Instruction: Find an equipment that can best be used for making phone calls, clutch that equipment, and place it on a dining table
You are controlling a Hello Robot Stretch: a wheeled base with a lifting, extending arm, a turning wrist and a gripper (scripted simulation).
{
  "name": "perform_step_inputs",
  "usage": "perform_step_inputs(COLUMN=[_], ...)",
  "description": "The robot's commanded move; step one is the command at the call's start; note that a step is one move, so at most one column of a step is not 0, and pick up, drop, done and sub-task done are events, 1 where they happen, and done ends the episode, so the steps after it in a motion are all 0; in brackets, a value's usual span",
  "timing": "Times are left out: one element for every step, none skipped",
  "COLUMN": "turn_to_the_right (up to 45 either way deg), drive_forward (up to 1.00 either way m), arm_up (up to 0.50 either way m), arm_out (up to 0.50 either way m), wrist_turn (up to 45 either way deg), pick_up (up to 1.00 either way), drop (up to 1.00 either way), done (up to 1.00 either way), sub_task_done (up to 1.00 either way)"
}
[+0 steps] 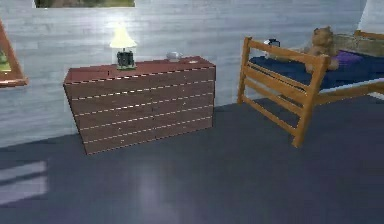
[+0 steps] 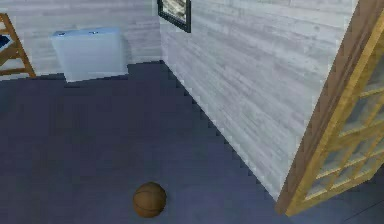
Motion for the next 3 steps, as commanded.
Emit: perform_step_inputs(turn_to_the_right=[-9.0, 0.0, 27.0], drive_forward=[0.00, 0.05, 0.00], arm_up=[0.00, 0.00, 0.00], arm_out=[0.00, 0.00, 0.00], wrist_turn=[0.0, 0.0, 0.0], pick_up=[0.00, 0.00, 0.00], drop=[0.00, 0.00, 0.00], done=[0.00, 0.00, 0.00], sub_task_done=[0.00, 0.00, 0.00])
